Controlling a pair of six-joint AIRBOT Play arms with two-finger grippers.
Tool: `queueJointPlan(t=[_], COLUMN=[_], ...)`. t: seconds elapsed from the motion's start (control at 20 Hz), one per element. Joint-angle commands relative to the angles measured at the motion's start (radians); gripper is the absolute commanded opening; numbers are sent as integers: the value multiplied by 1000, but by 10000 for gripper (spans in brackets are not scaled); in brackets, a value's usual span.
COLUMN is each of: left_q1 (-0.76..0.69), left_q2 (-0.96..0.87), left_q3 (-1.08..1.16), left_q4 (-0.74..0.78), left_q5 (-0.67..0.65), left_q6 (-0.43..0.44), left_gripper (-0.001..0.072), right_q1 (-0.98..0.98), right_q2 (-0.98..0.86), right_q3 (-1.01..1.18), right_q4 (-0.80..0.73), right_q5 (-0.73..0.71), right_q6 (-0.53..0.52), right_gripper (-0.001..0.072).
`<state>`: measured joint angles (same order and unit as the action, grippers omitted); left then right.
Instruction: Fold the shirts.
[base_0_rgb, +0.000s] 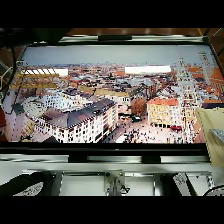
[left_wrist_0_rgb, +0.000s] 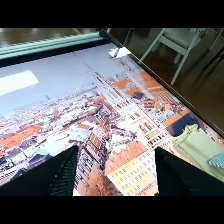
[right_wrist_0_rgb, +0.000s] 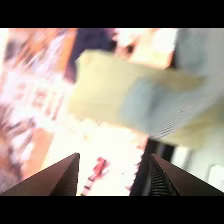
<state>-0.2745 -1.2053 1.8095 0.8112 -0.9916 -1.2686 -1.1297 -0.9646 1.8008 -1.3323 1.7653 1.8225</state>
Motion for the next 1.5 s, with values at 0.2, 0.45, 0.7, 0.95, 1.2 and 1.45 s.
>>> queueJointPlan(t=[0.2,0.45,0.7,0.95,1.2,1.45], left_q1=[0,0,-25,-75,-74,-74], left_q2=[-24,-180,-340,-363,-364,-365], left_q3=[0,0,1,1,1,1], left_q4=[163,565,756,812,812,812], left_q5=[-89,-370,-576,-523,-531,-531], left_q6=[-54,-330,-379,-378,-379,-378], left_gripper=[573,539,540,638,637,637], right_q1=[573,1065,1242,1245,1245,1245], right_q2=[-68,-311,-454,-451,-451,-451], right_q3=[-201,-201,-201,-200,-200,-200], right_q4=[42,-48,-76,-259,-267,-267], right_q5=[-239,-507,-484,-394,-383,-383], right_q6=[138,20,-87,-97,-97,-97], right_gripper=[554,616,622,622,621,621])
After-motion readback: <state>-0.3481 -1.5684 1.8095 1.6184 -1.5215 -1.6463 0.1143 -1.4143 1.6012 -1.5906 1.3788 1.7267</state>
